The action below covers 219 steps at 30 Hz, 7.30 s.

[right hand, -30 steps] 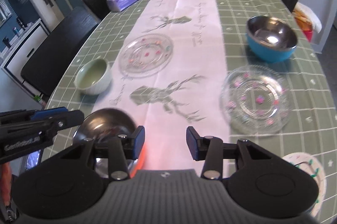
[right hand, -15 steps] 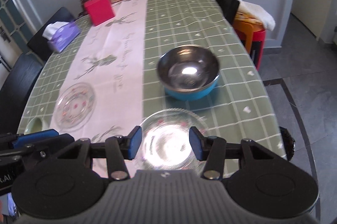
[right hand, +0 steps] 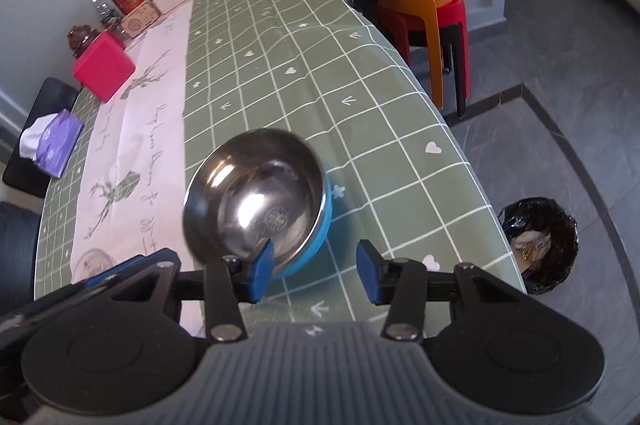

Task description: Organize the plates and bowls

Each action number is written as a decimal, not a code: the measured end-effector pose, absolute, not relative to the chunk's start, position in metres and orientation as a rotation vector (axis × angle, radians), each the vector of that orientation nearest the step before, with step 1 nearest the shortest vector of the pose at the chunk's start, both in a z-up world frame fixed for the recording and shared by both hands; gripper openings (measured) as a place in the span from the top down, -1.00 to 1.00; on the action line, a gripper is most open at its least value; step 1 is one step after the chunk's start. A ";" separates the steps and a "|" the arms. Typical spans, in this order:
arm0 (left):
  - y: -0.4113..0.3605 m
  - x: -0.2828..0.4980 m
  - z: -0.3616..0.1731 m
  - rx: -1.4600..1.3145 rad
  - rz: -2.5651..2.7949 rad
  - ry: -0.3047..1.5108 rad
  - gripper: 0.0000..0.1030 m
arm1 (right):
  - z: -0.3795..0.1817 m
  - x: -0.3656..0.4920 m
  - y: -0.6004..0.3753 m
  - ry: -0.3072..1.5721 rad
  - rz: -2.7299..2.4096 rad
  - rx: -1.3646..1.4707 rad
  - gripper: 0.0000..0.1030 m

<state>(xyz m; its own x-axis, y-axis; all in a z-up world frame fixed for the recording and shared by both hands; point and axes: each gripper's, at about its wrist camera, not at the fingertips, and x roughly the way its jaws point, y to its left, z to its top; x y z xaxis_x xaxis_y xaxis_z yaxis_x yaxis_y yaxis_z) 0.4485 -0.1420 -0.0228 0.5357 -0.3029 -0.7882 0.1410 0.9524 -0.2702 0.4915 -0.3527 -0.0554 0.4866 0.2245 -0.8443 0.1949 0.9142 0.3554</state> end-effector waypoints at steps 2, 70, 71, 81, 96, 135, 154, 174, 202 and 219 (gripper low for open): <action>-0.143 0.461 -0.032 -0.188 -0.240 0.984 0.23 | -0.063 0.503 -0.357 1.085 0.015 0.455 0.21; 0.048 0.210 0.062 -0.156 0.020 1.034 0.81 | 0.031 0.273 -0.139 1.095 0.421 0.086 0.84; 0.052 0.208 0.059 -0.158 0.027 1.047 0.82 | 0.028 0.271 -0.134 1.103 0.429 0.076 0.84; 0.073 0.205 0.033 -0.162 0.041 1.130 0.82 | 0.009 0.266 -0.100 1.157 0.431 -0.008 0.84; 0.079 0.217 0.001 -0.163 0.009 1.210 0.78 | -0.018 0.284 -0.085 1.226 0.389 -0.058 0.85; 0.114 0.224 0.029 -0.126 -0.031 1.110 0.10 | -0.007 0.283 -0.076 1.160 0.478 -0.121 -0.01; 0.177 0.253 0.036 -0.088 0.005 0.953 0.01 | 0.010 0.325 -0.035 1.110 0.502 -0.099 -0.19; 0.214 0.320 -0.019 -0.167 -0.048 0.985 0.01 | -0.046 0.410 0.019 1.242 0.507 -0.026 0.13; 0.202 0.364 -0.082 -0.096 -0.030 1.200 0.65 | -0.096 0.444 0.072 1.347 0.543 -0.040 0.76; 0.192 0.347 -0.050 -0.131 0.022 1.209 0.72 | -0.069 0.426 0.060 1.337 0.539 -0.028 0.80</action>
<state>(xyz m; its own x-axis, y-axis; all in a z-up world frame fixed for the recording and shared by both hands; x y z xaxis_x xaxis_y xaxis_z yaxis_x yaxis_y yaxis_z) 0.3470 0.1923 -0.0502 0.3550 -0.0532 -0.9333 -0.0867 0.9922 -0.0896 0.4264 0.0601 -0.0689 0.1291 0.3551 -0.9259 -0.3864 0.8779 0.2828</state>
